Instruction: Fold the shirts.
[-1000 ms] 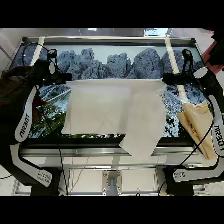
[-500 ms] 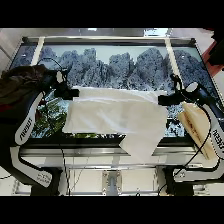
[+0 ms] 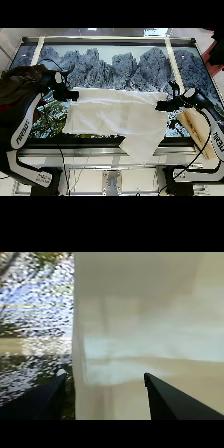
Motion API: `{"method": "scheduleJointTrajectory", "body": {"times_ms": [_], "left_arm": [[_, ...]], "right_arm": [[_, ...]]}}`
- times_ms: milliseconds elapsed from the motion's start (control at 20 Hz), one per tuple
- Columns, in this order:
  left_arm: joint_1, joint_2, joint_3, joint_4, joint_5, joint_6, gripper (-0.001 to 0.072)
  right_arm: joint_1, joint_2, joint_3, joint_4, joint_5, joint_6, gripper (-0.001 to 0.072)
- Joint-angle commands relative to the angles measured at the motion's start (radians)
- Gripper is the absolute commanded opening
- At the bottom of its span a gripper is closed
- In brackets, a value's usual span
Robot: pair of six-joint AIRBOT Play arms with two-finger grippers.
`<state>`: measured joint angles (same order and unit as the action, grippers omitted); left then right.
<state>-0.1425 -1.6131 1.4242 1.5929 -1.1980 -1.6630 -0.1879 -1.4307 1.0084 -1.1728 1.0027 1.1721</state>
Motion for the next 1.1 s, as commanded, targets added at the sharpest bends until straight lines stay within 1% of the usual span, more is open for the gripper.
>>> {"method": "scheduleJointTrajectory", "body": {"times_ms": [0, 100, 150, 300, 350, 400, 450, 500, 550, 650, 750, 800, 1000, 1050], "left_arm": [[0.009, 0.168, -0.008, 0.116, -0.037, 0.014, 0.0569], [0.042, 0.334, -0.105, 0.124, -0.022, 0.008, 0.0569], [0.063, 0.422, -0.195, 0.117, -0.016, -0.010, 0.0569], [0.086, 0.642, -0.499, 0.082, 0.045, -0.077, 0.0569], [0.086, 0.693, -0.574, 0.046, 0.077, -0.077, 0.0569], [0.086, 0.721, -0.616, 0.013, 0.098, -0.077, 0.0569], [0.086, 0.730, -0.634, -0.030, 0.103, -0.076, 0.0569], [0.086, 0.730, -0.637, -0.064, 0.107, -0.076, 0.0569], [0.086, 0.730, -0.637, -0.098, 0.127, -0.075, 0.0569], [0.086, 0.730, -0.637, -0.152, 0.165, -0.059, 0.0569], [0.086, 0.730, -0.637, -0.186, 0.172, -0.046, 0.0569], [0.086, 0.730, -0.637, -0.191, 0.172, -0.031, 0.0569], [0.086, 0.730, -0.637, -0.190, 0.173, -0.030, 0.0569], [0.086, 0.730, -0.637, -0.190, 0.173, -0.030, 0.0569]], "right_arm": [[-0.052, 0.125, -0.004, -0.092, 0.128, 0.023, 0.0394], [-0.140, 0.254, -0.040, -0.120, 0.211, 0.026, 0.0394], [-0.193, 0.322, -0.093, -0.091, 0.232, 0.025, 0.0395], [-0.340, 0.519, -0.365, 0.057, 0.309, 0.024, 0.0399], [-0.363, 0.557, -0.440, 0.080, 0.366, 0.026, 0.0481], [-0.367, 0.578, -0.492, 0.091, 0.423, 0.042, 0.0598], [-0.361, 0.590, -0.537, 0.109, 0.476, 0.061, 0.0631], [-0.354, 0.591, -0.571, 0.120, 0.494, 0.064, 0.0630], [-0.344, 0.589, -0.594, 0.117, 0.489, 0.090, 0.0622], [-0.334, 0.589, -0.589, 0.076, 0.458, 0.130, 0.0621], [-0.334, 0.589, -0.590, 0.070, 0.432, 0.147, 0.0621], [-0.334, 0.589, -0.590, 0.070, 0.422, 0.155, 0.0621], [-0.333, 0.586, -0.604, 0.094, 0.416, 0.199, 0.0613], [-0.334, 0.581, -0.617, 0.119, 0.421, 0.201, 0.0612]]}}
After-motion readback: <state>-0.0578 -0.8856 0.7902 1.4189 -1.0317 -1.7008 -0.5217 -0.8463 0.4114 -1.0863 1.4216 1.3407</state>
